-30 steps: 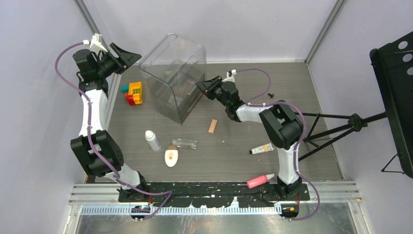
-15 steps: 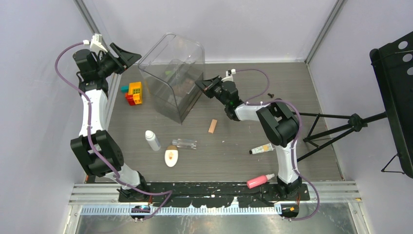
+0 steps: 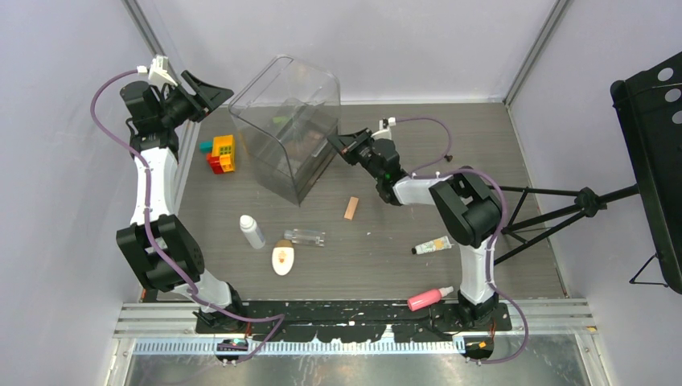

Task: Organize the makeup
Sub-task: Open the storage box at the center of the board.

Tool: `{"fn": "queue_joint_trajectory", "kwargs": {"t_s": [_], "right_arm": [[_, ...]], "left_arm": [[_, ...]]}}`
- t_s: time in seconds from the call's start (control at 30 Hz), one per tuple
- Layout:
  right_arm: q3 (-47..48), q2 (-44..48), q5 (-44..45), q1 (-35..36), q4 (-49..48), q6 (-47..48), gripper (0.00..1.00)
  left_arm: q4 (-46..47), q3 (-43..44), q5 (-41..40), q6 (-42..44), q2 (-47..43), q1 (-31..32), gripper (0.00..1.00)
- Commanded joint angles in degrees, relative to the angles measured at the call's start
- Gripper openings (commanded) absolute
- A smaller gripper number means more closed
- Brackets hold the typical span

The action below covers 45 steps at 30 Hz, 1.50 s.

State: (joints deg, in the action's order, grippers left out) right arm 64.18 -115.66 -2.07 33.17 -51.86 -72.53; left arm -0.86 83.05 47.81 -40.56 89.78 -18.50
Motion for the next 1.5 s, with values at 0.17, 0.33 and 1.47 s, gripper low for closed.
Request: {"fn": "queue_joint_trajectory", "kwargs": {"t_s": [0.17, 0.33, 1.47], "right_arm": [[-3.4, 6.4, 1.3, -0.8, -1.0, 3.9, 0.01], [-2.6, 8.8, 0.3, -0.7, -0.2, 5.4, 0.01], [2.4, 18.3, -2.5, -0.7, 2.3, 4.6, 0.42]], "left_arm": [[2.8, -0.2, 1.2, -0.8, 0.0, -0.3, 0.67], [2.8, -0.1, 1.2, -0.8, 0.0, -0.4, 0.67], [2.7, 0.1, 1.3, 0.1, -2.4, -0.4, 0.67]]}}
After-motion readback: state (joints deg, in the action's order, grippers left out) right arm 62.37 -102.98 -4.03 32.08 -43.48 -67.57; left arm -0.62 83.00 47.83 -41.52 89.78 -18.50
